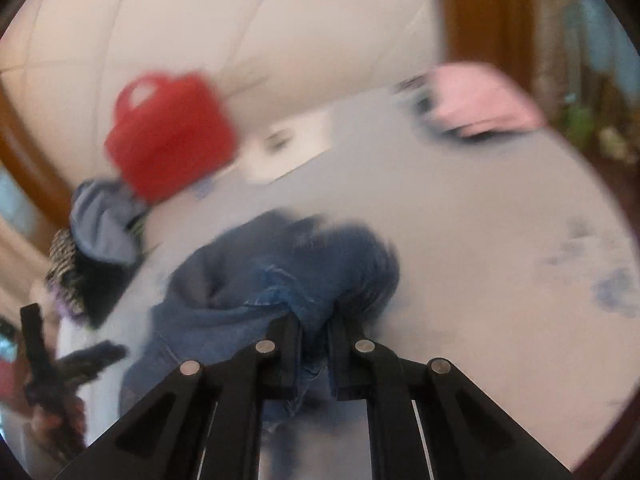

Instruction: Fold clothes

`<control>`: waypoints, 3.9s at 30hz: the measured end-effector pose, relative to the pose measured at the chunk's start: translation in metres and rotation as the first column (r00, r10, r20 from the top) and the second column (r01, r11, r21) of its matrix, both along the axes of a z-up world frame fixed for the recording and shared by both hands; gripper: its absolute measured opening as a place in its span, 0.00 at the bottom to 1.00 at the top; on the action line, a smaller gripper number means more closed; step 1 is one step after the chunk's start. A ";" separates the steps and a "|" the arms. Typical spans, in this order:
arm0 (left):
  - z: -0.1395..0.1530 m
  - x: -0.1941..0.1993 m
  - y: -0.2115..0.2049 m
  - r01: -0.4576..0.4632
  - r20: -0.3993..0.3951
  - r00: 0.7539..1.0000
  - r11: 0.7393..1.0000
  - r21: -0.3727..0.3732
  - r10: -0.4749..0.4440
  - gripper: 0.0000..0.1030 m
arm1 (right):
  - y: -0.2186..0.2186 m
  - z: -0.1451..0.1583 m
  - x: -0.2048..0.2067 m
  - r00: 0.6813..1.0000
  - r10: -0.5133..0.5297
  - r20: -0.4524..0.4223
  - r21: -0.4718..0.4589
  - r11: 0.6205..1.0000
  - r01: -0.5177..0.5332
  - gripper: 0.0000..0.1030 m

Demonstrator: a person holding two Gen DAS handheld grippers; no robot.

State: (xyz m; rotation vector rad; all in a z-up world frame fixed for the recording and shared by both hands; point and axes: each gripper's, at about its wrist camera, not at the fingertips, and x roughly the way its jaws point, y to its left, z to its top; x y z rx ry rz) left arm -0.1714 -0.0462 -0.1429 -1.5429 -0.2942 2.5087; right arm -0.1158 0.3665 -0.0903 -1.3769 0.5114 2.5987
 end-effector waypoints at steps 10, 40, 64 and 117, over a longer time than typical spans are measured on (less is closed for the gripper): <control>-0.006 -0.019 0.112 0.028 -0.024 0.999 0.999 -0.026 -0.029 0.87 | 0.195 0.008 0.052 0.981 -0.187 0.042 0.091 0.979 0.183 0.09; -0.045 -0.107 0.120 -0.164 0.024 0.984 0.945 -0.284 0.178 0.07 | 0.237 -0.092 0.001 0.969 -0.147 0.198 -0.057 0.985 0.161 0.26; 0.088 -0.030 -0.121 -0.567 -0.261 0.819 0.792 -0.226 0.511 0.06 | 0.107 0.051 -0.124 0.967 0.220 -0.128 0.012 0.975 -0.221 0.15; 0.092 -0.082 0.279 0.202 -0.164 0.964 0.977 -0.063 -0.210 0.93 | 0.134 -0.037 0.019 0.990 0.140 0.005 -0.057 0.989 -0.139 0.50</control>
